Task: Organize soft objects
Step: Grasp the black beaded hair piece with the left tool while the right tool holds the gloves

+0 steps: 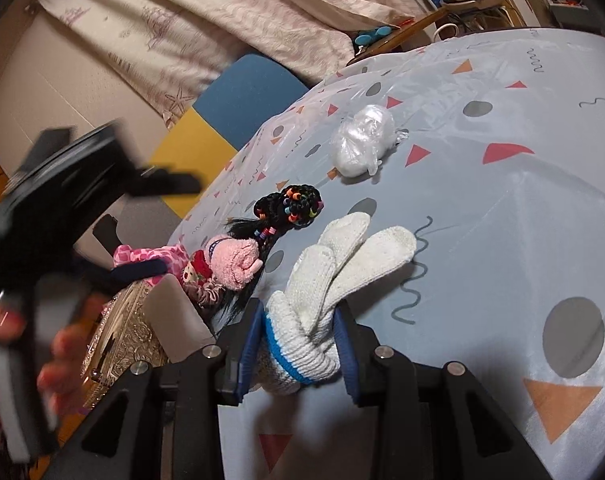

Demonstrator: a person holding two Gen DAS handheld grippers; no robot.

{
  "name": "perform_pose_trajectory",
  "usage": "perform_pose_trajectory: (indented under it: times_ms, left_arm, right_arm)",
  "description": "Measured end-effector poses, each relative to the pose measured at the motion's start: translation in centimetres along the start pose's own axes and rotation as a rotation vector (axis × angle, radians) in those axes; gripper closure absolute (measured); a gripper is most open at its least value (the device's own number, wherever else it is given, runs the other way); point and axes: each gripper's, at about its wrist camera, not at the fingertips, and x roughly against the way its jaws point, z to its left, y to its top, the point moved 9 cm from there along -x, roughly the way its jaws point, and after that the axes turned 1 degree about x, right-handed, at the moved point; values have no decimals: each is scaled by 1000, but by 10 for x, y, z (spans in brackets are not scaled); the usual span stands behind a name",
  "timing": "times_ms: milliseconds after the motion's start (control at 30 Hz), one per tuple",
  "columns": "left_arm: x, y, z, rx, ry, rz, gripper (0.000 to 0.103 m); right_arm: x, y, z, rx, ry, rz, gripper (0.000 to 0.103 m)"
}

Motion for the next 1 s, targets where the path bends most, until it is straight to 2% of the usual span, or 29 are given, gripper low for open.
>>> perform_pose_trajectory:
  times_ms: [33, 167, 267, 367, 567, 633, 700, 800, 867, 900, 967, 1000]
  left_arm:
    - [-7, 7, -4, 3, 10, -2, 0]
    - [-34, 39, -21, -124, 80, -26, 0]
    - [-57, 51, -26, -203, 118, 7, 0]
    - [-80, 49, -20, -214, 112, 78, 0]
    - [-114, 37, -2, -185, 100, 155, 0]
    - [-124, 29, -4, -219, 113, 177, 0]
    - [-127, 27, -7, -299, 158, 156, 0]
    - [-124, 28, -8, -276, 145, 124, 14]
    - [-119, 29, -7, -264, 137, 103, 40]
    - [-115, 29, -10, -275, 128, 88, 46]
    - [-109, 28, -15, -308, 116, 65, 72]
    - [-103, 26, -16, -317, 109, 47, 75]
  right_arm:
    - [0, 0, 0, 0, 3, -1, 68]
    - [0, 0, -1, -7, 21, -6, 68]
    - [0, 0, -1, -13, 31, -9, 69]
    - [1, 0, 0, -14, 37, -11, 69]
    - [1, -1, 0, -15, 51, -17, 69]
    - [1, -1, 0, -15, 54, -18, 69]
    - [1, -1, 0, -15, 55, -20, 69]
    - [0, -1, 0, -14, 58, -21, 69]
    - [0, -1, 0, -13, 58, -21, 69]
    - [0, -1, -1, -13, 59, -22, 69]
    - [0, -2, 0, -13, 59, -23, 69]
    - [0, -2, 0, -12, 60, -24, 69]
